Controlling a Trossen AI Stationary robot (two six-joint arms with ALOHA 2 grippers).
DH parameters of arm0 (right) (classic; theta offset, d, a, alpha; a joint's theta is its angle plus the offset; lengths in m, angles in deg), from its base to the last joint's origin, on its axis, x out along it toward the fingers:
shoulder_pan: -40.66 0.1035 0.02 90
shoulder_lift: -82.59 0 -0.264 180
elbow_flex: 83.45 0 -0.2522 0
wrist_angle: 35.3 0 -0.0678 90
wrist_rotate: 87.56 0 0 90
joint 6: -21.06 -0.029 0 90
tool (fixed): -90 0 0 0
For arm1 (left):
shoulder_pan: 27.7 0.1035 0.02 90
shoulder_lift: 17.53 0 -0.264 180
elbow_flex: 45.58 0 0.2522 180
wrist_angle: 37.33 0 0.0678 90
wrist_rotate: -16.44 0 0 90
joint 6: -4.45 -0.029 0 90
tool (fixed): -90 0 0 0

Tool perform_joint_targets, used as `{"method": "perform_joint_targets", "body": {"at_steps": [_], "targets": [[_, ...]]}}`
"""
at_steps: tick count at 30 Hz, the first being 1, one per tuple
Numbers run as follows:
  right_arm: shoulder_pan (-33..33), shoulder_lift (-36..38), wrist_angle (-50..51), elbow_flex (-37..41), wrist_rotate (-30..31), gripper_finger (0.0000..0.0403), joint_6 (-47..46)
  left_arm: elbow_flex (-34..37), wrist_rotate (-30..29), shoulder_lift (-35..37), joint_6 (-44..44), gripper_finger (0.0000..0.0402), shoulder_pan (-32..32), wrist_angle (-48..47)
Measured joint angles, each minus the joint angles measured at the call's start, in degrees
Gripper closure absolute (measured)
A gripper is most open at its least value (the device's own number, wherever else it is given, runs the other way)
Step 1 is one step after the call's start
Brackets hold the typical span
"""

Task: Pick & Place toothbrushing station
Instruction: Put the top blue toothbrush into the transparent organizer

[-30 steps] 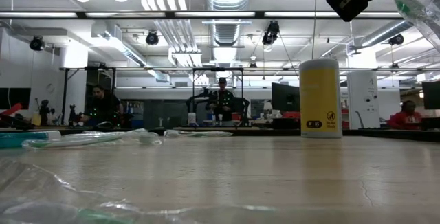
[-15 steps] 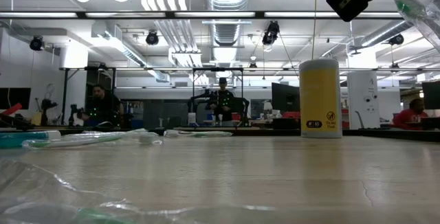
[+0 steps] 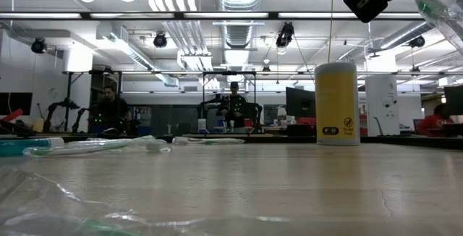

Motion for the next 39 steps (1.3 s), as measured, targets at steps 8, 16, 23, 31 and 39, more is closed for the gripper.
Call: {"method": "perform_joint_targets", "body": {"at_steps": [8, 16, 23, 31, 39], "targets": [[0.0, 0.0, 0.0, 0.0, 0.02, 0.0374, -0.04, 0.0, 0.37, 0.0, -0.02, 0.0381, 0.0, 0.0], [-0.26, 0.0, 0.02, 0.0, 0.13, 0.037, -4.21, 0.0, 0.52, 0.0, 0.0, 0.0381, 0.11, 0.0], [-0.26, 0.0, -0.01, 0.0, 0.2, 0.0335, -6.59, 0.0, 0.81, 0.02, 0.02, 0.0381, 0.37, -0.02], [-0.26, 0.0, -0.15, 0.0, 0.2, 0.0284, -9.07, 0.02, 0.79, 0.02, 0.02, 0.0381, 0.42, -0.04], [-0.26, 0.02, -0.15, 0.0, 0.56, 0.025, -9.38, 0.02, 0.79, 0.02, -0.07, 0.0382, 0.46, -0.07]]}}
